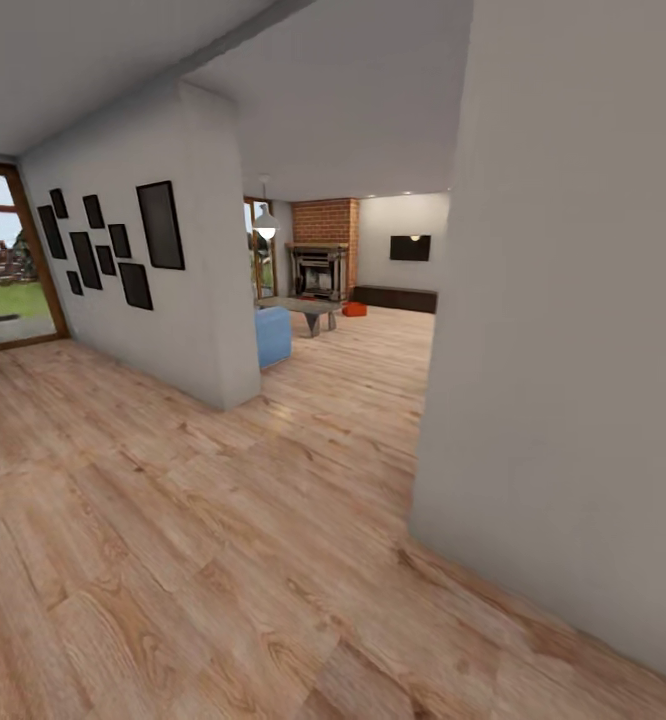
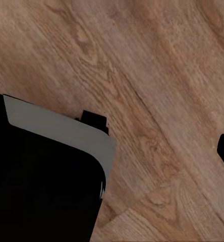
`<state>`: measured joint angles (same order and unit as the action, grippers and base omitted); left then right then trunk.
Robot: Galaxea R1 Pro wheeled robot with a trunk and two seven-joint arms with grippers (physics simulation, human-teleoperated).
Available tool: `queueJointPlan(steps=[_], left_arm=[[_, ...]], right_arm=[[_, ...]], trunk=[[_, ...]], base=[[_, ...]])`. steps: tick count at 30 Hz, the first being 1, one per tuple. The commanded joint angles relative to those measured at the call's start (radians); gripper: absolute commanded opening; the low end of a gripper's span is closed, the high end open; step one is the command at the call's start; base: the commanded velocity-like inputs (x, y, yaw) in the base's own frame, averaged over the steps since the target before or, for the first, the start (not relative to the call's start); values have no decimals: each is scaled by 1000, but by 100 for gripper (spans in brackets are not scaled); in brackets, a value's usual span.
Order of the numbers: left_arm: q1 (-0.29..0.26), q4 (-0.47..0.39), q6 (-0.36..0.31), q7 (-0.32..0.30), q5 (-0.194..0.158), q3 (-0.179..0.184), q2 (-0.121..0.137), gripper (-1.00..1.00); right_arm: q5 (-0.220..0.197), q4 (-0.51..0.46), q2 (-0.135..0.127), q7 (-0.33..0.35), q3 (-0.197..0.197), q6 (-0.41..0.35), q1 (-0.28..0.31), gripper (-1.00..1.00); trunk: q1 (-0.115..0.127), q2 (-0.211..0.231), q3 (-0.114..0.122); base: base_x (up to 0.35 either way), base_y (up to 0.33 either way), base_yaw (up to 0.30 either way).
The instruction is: Move the two storage containers from the living room to the garage. In the garage, place one container on the floor and stack the other container on top of it (either order is fine).
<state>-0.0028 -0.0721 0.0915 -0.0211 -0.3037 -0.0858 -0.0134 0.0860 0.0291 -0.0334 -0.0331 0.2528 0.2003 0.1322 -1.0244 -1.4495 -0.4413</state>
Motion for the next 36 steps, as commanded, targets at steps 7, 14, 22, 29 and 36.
queueJointPlan(steps=[7,14,22,29,36], left_arm=[[0,0,2,-2,-1,-8,0,100],[0,0,3,-2,-1,-8,0,100],[0,0,3,-2,-2,-8,0,100],[0,0,2,-2,-2,-8,0,100],[0,0,2,-2,0,-8,0,100]], right_arm=[[9,3,0,-3,0,5,1,100],[9,3,0,-4,0,5,1,100],[9,3,0,-3,0,5,1,100],[8,3,0,4,0,5,1,100],[9,3,-1,9,1,6,1,100]], trunk=[[-1,0,-1],[-1,0,-1],[-1,0,-1],[-1,0,-1],[-1,0,-1]], base=[[323,0,272],[323,0,272],[323,0,272],[323,0,200],[323,0,12]])
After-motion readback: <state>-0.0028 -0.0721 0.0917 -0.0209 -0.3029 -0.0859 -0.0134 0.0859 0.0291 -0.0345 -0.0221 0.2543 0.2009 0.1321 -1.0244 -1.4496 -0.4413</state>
